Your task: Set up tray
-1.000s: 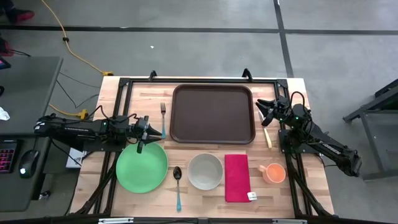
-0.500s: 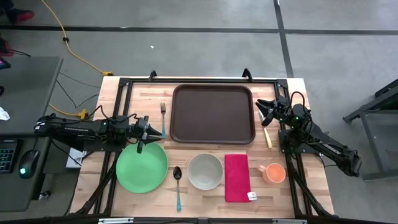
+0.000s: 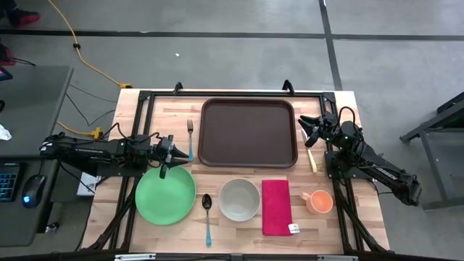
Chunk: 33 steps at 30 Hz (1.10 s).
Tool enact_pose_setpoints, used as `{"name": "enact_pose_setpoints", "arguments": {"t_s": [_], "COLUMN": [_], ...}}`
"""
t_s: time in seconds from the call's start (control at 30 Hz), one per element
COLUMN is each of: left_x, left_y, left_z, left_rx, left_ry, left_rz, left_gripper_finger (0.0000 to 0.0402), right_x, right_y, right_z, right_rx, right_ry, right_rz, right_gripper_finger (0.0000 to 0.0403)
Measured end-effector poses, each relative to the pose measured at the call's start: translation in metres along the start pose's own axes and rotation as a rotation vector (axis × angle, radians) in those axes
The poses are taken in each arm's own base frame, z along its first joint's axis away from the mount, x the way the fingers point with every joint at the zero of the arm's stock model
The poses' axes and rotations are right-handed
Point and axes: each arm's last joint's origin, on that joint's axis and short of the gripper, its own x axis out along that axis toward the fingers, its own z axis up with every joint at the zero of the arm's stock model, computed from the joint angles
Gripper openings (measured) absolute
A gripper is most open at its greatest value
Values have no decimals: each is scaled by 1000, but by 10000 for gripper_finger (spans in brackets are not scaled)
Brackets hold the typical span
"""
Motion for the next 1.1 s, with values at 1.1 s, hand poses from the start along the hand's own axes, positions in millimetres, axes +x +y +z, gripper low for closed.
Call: {"name": "enact_pose_setpoints", "arguments": {"t_s": [1.1], "left_x": [0], "left_y": [0], "left_z": [0], "left_rx": [8], "left_ry": [-2], "left_rz": [-1], "left_gripper_finger": [145], "right_x": [-5], "right_y": [9], "right_z": [9], "right_rx": [56], "right_ry": [91], "right_rz": [164], "right_gripper_finger": [99]}}
